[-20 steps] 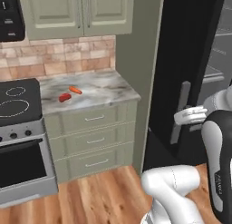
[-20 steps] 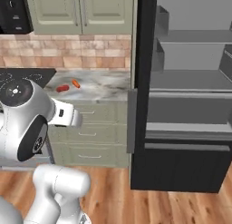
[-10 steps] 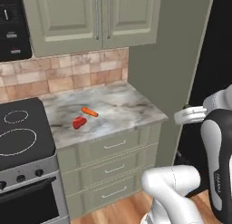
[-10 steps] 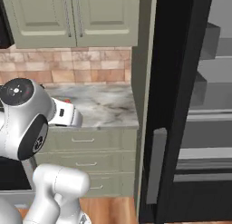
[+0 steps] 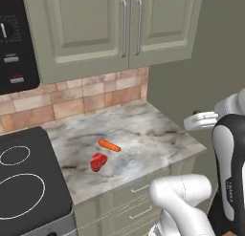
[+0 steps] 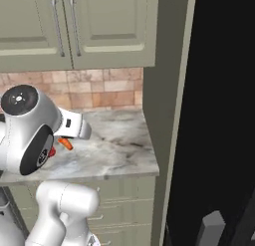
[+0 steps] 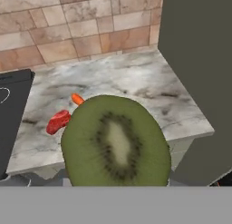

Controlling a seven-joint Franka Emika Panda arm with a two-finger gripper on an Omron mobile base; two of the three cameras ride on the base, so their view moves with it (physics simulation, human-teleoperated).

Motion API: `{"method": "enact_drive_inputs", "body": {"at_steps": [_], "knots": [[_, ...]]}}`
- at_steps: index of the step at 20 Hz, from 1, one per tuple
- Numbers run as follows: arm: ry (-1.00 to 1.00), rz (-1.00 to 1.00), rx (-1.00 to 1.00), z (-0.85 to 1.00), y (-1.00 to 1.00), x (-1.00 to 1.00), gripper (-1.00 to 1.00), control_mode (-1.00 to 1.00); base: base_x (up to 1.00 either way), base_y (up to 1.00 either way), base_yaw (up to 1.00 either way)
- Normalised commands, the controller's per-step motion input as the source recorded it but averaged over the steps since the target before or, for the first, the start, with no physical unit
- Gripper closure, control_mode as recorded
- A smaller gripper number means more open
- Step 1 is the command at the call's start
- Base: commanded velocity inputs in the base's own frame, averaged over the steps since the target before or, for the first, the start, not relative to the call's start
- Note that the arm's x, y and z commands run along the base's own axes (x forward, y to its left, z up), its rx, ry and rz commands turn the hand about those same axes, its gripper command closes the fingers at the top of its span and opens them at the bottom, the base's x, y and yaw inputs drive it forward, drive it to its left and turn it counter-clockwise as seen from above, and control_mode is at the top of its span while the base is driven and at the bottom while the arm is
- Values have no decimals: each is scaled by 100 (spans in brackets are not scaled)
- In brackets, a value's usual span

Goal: Open the fridge, remove the kiwi, carrot, and steak, and place them on any counter.

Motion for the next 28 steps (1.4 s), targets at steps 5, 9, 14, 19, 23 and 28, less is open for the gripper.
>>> {"method": "enact_drive_inputs", "body": {"at_steps": [5, 9, 14, 19, 23, 28], "knots": [[0, 0, 0, 0, 0, 0, 100, 100, 21, 27, -8], [3, 0, 0, -14, 0, -9, 100, -100, -1, 2, 0], [18, 0, 0, -26, 2, 31, 100, -100, 0, 0, 0], [15, 0, 0, -44, 4, 70, 100, -100, 0, 0, 0], [4, 0, 0, -78, 13, 78, 100, -100, 0, 0, 0], [1, 0, 0, -90, 19, 67, 100, -100, 0, 0, 0]]}}
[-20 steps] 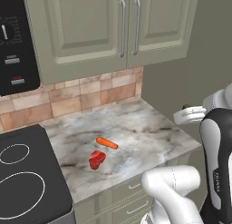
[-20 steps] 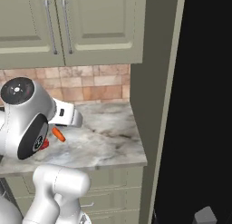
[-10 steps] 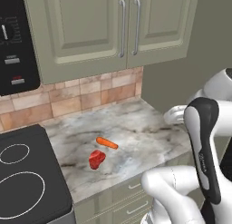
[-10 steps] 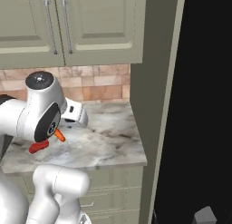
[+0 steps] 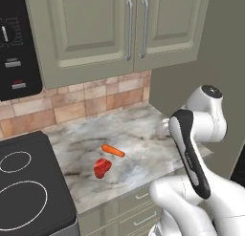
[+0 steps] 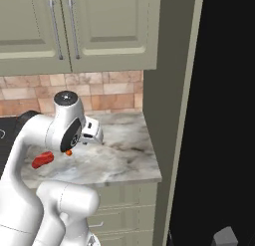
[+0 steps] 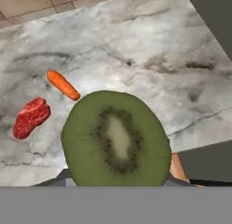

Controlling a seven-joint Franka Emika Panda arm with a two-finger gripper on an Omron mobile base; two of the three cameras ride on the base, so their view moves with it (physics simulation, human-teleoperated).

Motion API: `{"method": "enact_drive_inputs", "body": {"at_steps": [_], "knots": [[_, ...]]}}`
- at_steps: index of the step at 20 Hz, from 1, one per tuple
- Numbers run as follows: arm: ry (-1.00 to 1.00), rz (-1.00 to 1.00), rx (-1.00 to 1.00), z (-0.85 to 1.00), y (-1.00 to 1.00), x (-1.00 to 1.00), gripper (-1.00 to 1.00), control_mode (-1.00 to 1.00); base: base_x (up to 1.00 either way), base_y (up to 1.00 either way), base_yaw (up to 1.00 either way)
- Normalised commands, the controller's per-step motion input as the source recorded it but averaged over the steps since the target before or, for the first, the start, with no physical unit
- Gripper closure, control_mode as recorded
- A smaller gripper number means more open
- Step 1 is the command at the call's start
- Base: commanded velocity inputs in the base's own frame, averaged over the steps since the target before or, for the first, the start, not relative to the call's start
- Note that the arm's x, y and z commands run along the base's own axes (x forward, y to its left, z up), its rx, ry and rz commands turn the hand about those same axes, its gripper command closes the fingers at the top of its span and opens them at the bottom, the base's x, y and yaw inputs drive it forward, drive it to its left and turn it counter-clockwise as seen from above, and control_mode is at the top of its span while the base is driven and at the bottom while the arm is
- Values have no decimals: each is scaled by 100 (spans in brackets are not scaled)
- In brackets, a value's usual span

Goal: Open the fridge, remove the kiwi, carrot, and steak, and place them on any counter.

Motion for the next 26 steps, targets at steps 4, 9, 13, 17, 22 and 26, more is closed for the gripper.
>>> {"method": "enact_drive_inputs", "body": {"at_steps": [4, 9, 13, 17, 22, 26], "knots": [[4, 0, 0, -64, 24, 62, 100, -100, 0, 0, 0], [8, 0, 0, -60, 27, 53, 100, -100, 0, 0, 0], [9, 0, 0, -57, 19, 44, 100, -100, 0, 0, 0], [6, 0, 0, -46, 11, 43, 100, -100, 0, 0, 0], [2, 0, 0, -39, 4, 32, 100, -100, 0, 0, 0], [1, 0, 0, -40, 3, 27, 100, -100, 0, 0, 0]]}}
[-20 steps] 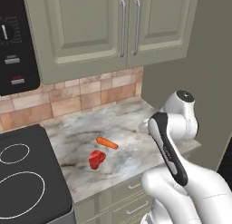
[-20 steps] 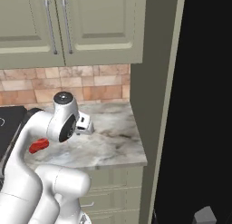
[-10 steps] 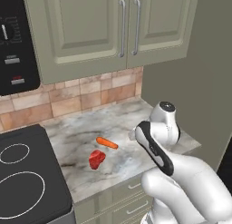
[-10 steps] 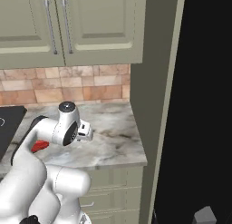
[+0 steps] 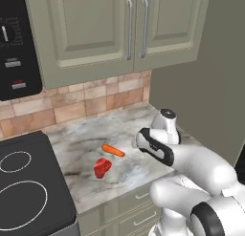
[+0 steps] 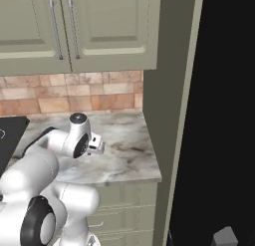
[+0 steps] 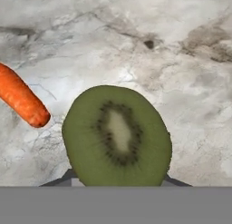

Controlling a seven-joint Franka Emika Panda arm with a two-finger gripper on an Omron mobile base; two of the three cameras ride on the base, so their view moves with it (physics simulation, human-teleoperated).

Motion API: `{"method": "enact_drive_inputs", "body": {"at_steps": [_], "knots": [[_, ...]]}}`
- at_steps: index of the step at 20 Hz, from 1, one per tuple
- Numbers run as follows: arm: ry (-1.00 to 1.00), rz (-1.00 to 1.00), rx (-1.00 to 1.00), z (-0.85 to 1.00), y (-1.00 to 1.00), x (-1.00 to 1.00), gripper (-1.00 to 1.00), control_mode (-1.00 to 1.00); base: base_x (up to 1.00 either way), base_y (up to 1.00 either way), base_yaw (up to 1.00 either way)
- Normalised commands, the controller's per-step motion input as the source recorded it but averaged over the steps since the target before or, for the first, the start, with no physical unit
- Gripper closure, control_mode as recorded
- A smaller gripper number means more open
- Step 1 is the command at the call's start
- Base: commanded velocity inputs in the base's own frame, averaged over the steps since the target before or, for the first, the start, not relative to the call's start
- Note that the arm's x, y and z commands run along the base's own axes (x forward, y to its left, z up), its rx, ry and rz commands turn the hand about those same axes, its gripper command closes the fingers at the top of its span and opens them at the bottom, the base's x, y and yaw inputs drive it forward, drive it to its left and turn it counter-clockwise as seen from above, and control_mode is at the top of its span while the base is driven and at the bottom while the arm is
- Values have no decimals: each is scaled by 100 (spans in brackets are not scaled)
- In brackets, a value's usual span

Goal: Open the fridge, remove the kiwi, carrot, and steak, and place them on any counter.

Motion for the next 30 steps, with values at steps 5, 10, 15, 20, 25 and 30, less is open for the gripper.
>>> {"method": "enact_drive_inputs", "body": {"at_steps": [5, 10, 15, 20, 25, 30], "knots": [[1, 0, 0, -38, 2, 23, 100, -100, 0, 0, 0], [2, 0, 0, -38, 1, 18, 100, -100, 0, 0, 0], [0, 0, 0, -31, 1, 9, -100, -100, 0, 0, 0], [0, 0, 0, -10, 0, 3, -100, -100, 0, 0, 0], [-5, 0, 0, 23, 0, 0, -100, -100, 0, 0, 0], [-16, 0, 0, 84, 0, -11, -100, -100, 0, 0, 0]]}}
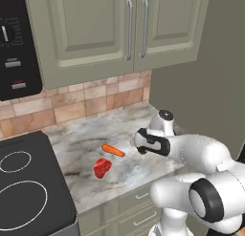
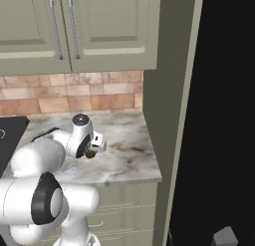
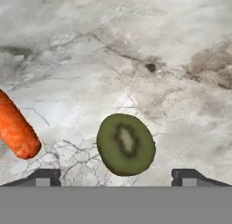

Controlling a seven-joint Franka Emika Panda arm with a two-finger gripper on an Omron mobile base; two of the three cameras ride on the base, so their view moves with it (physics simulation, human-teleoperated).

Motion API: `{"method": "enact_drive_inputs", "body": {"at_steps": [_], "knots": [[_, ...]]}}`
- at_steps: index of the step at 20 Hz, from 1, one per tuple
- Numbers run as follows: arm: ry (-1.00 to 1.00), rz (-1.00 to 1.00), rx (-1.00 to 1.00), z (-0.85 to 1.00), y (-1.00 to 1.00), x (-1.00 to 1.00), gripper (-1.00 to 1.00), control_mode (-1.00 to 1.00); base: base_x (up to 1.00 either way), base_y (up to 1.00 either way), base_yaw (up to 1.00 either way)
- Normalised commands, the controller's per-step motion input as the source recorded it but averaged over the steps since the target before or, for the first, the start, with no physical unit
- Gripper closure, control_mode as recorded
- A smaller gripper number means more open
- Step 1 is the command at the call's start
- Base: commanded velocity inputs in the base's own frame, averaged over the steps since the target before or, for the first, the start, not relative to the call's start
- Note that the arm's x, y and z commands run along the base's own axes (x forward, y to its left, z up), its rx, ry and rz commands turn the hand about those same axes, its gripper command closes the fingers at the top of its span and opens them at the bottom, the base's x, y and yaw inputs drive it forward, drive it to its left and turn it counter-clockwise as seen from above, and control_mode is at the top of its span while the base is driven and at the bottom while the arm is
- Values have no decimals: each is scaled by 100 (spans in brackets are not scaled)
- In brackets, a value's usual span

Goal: Open the fridge, remove the kiwi, carrot, and steak, and place them on any counter.

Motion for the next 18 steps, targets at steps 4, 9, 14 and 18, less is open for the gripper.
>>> {"method": "enact_drive_inputs", "body": {"at_steps": [4, 9, 14, 18], "knots": [[-17, 0, 0, 100, -1, -43, -100, -100, 0, 0, 0], [-13, -2, 2, 100, -12, -28, -100, -100, 0, 0, 0], [-13, -1, 2, 100, -23, -55, -100, -100, 0, 0, 0], [-10, 0, 4, 100, -28, -64, -100, -100, 0, 0, 0]]}}
